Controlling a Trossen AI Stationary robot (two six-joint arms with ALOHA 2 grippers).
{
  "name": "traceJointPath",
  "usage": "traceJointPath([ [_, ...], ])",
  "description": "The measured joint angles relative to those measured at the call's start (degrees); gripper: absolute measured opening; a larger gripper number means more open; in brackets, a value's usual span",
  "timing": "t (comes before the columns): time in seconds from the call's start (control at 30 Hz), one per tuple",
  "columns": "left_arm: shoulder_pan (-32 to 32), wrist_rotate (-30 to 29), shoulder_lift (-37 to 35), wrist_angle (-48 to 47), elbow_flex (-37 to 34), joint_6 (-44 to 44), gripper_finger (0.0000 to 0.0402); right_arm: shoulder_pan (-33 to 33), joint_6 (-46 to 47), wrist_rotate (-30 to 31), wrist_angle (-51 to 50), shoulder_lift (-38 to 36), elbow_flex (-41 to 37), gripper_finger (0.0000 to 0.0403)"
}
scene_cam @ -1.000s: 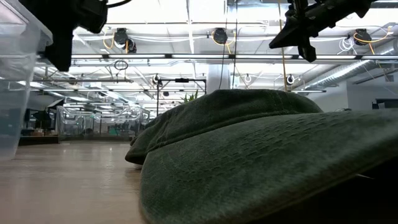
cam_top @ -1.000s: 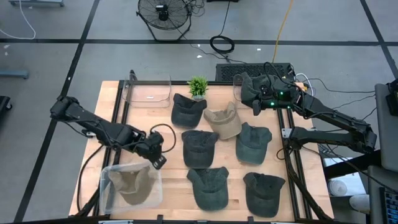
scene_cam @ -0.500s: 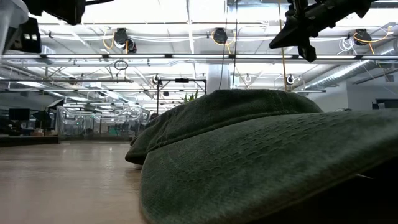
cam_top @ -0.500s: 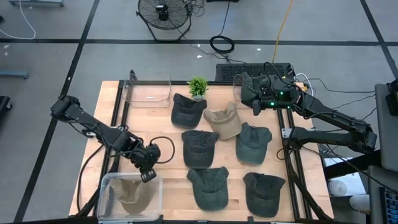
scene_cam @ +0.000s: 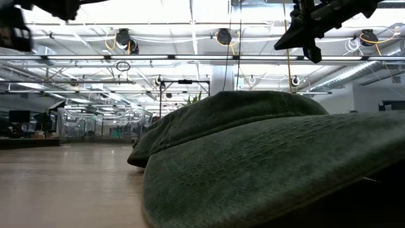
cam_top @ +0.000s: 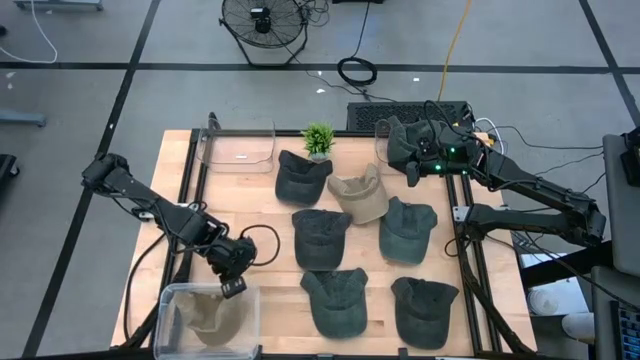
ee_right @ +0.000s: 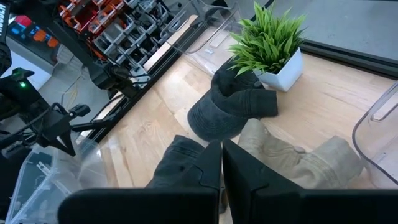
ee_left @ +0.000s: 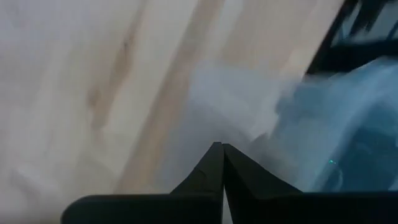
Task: Pick & Place hat
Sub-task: Adjust the transparent container, then put the middle black cap into the left transparent bin
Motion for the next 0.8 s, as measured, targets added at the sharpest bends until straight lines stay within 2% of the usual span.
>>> traceJointPath([
  [0.17,0.49,1.02,-0.21,-0.53,-0.02,-0.40,0.0018,0.00,-0.12,-0.24,-0.02,0.00,0.00,0.0004],
  [0.3,1.76,1.23,-0.69,-0.50,-0.02,-1.14,0.0008,-0.01,-0.12,-0.25,-0.01,0.00,0.00,0.0004],
  [0.53,6.85,0.28,-3.66,-0.38,0.02,0.00,0.0012,-0.01,0.08,-0.25,0.44,0.00,0.00,0.0004],
  [0.7,11.59,-4.71,-6.98,0.68,0.04,3.43,0.0004,0.00,0.82,-0.25,0.44,0.00,0.00,0.0004],
  [0.8,13.51,-9.76,-8.88,5.37,0.07,9.17,0.0008,-0.01,2.29,-0.25,0.44,0.00,0.00,0.0004],
])
